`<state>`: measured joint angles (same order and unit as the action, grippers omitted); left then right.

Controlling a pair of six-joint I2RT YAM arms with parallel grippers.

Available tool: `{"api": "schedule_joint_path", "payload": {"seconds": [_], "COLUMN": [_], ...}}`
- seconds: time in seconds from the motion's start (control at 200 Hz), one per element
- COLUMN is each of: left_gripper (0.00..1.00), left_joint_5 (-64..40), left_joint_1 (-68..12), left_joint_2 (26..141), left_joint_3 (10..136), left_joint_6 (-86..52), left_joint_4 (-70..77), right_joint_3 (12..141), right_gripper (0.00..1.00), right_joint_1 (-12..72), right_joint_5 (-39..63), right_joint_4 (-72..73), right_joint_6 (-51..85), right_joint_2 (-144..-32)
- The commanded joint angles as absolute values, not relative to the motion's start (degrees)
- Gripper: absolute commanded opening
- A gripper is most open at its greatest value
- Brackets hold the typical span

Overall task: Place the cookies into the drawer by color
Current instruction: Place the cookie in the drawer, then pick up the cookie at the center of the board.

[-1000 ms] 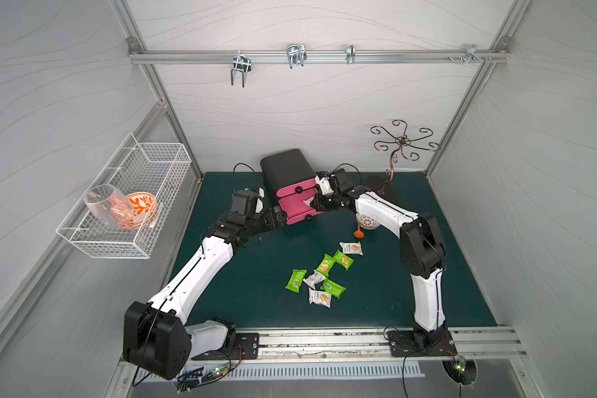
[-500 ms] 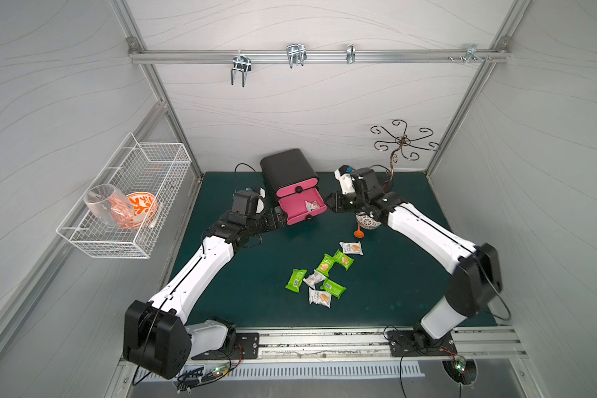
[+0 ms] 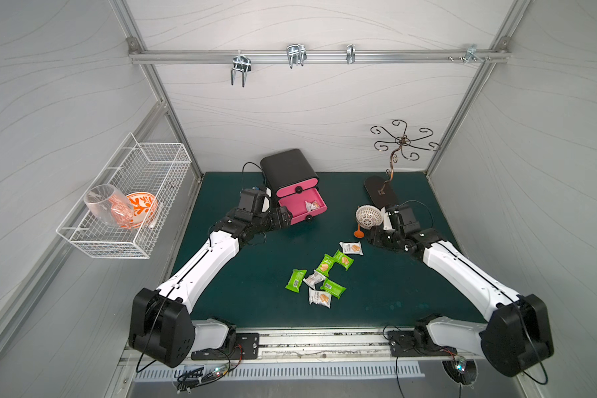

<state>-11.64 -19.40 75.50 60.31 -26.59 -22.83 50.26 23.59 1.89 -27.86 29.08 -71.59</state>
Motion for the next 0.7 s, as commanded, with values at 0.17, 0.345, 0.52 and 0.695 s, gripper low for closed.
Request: {"api": "schedule_joint_path", "payload": {"seconds": [0.17,0.345,0.52,0.695], "left_gripper": [0.91,0.91,0.91,0.91], "left_joint_5": [-11.96,-11.69,-11.01,-10.81], "left_joint_1": [-20.03,-20.04,-20.04,-20.05], "left_joint_2": [75.26,74.62,74.07,73.83], "left_joint_3": [62.58,61.88,61.20,60.74], "left_joint_6": [-25.93,-26.02,-25.85,-25.80], "left_joint_4": [-20.92,-21.29,-21.46,-21.45], "right_joint_3": [53.54,57.00,62.18,64.54], "right_gripper": [0.99,0.99,0.99,0.99], "right_joint_1": [33.25,34.42,36.45,36.83], "right_joint_5": [-10.14,-10.81,-10.93,-12.63], "right_joint_4": [-30.03,-28.41,-29.33,-29.68], "right_joint_6": [27.66,26.35,25.82,26.89], "right_joint_2": [-80.26,-88.71,-97.18,-102.65]}}
